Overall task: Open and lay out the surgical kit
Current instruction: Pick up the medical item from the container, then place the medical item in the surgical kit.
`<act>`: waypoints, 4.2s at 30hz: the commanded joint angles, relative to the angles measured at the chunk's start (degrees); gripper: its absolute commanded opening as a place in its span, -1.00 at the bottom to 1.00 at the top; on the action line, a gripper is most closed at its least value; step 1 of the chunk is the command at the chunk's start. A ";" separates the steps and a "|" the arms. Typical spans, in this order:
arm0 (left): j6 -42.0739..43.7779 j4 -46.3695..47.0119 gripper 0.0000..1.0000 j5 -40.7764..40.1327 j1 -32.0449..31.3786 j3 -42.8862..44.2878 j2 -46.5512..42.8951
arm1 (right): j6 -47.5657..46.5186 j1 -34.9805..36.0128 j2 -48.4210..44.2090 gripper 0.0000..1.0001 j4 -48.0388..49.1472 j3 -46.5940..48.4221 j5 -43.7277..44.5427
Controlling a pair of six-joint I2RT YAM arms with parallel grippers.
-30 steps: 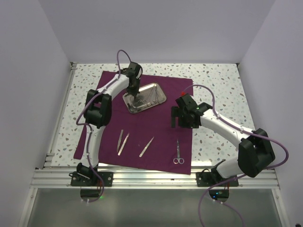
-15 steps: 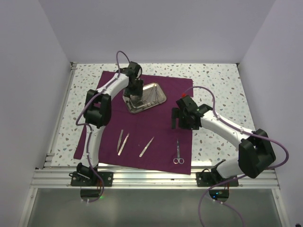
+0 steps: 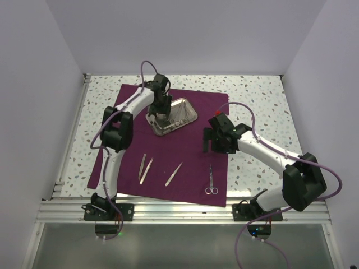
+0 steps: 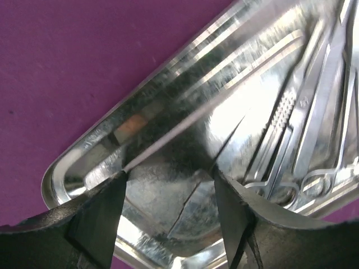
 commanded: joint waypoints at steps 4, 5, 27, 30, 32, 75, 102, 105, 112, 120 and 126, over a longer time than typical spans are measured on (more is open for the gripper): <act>1.58 -0.10 0.30 3.11 -4.12 -6.29 -4.67 | -0.99 -0.16 -0.85 0.83 0.60 1.14 -0.40; 1.14 0.07 0.30 2.58 -4.56 -8.47 -5.11 | -1.16 -0.16 -0.85 0.83 0.51 1.14 -0.49; -9.76 -1.24 -0.06 6.45 -7.20 -13.15 -6.18 | -2.92 -0.25 -3.57 0.83 0.34 -0.44 0.12; -10.73 -4.40 -0.27 4.17 -7.29 -12.63 -5.12 | -2.92 -0.25 -4.19 0.83 0.25 -0.79 0.48; -10.82 -4.59 -0.35 2.23 -7.38 -13.59 -5.03 | -2.83 -0.25 -4.37 0.83 0.07 -0.97 0.65; -13.37 -3.80 -0.52 -9.90 -6.58 -12.08 -0.54 | -4.68 -0.51 -6.48 0.83 0.69 -3.52 -1.54; -5.81 2.80 -1.00 -6.39 -6.32 -12.81 -14.42 | -4.41 -0.69 -13.06 0.84 -1.77 -3.52 1.00; -6.07 2.09 -1.00 -6.04 -6.41 -12.19 -17.67 | -5.29 -0.60 -14.47 0.84 -2.56 -2.73 0.74; -10.54 0.08 -1.00 -4.89 -7.81 -14.12 -24.27 | -6.35 -0.69 -20.97 0.84 -7.65 0.26 -0.49; -21.96 -1.16 -1.00 -6.82 -20.00 -20.35 -33.58 | -2.49 -0.69 -31.17 0.85 -15.83 2.81 -1.37; -40.48 0.68 -1.00 -13.06 -35.73 -25.97 -35.97 | -0.29 -0.60 -37.85 0.89 -25.40 6.93 3.18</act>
